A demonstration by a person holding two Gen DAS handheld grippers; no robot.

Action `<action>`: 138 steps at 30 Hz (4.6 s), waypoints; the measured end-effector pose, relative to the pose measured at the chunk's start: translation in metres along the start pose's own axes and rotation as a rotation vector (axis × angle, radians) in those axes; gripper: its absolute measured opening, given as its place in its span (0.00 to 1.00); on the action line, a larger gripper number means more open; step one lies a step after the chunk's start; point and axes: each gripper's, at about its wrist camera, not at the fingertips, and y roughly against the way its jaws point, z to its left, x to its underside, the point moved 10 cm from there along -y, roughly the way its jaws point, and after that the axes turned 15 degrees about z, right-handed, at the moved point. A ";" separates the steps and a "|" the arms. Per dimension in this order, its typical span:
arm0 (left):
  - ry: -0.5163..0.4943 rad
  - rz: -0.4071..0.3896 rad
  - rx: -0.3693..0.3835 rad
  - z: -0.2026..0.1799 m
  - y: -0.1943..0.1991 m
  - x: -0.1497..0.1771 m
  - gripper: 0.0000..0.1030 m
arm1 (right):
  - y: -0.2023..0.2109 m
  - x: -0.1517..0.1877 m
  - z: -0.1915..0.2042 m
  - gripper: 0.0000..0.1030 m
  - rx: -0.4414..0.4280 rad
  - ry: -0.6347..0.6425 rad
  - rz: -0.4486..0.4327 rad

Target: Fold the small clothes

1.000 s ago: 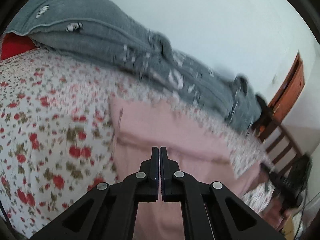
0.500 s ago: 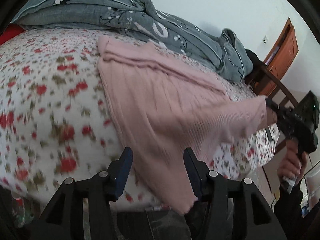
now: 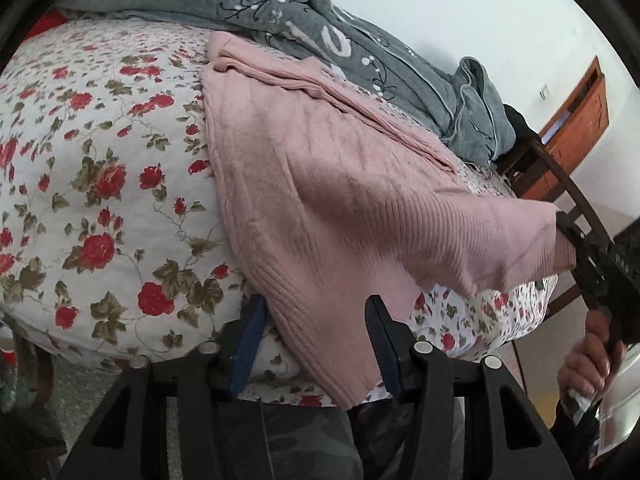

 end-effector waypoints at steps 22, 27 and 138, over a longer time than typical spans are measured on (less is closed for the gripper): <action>0.125 -0.224 0.238 -0.002 0.131 -0.092 0.06 | 0.007 -0.037 0.019 0.05 -0.013 -0.023 0.011; 0.155 -0.253 0.256 0.002 0.132 -0.138 0.06 | -0.004 -0.071 0.014 0.05 -0.049 -0.067 0.009; -0.072 -0.062 -0.464 0.069 -0.082 -0.343 0.32 | -0.287 -0.185 -0.097 0.12 0.378 0.097 0.304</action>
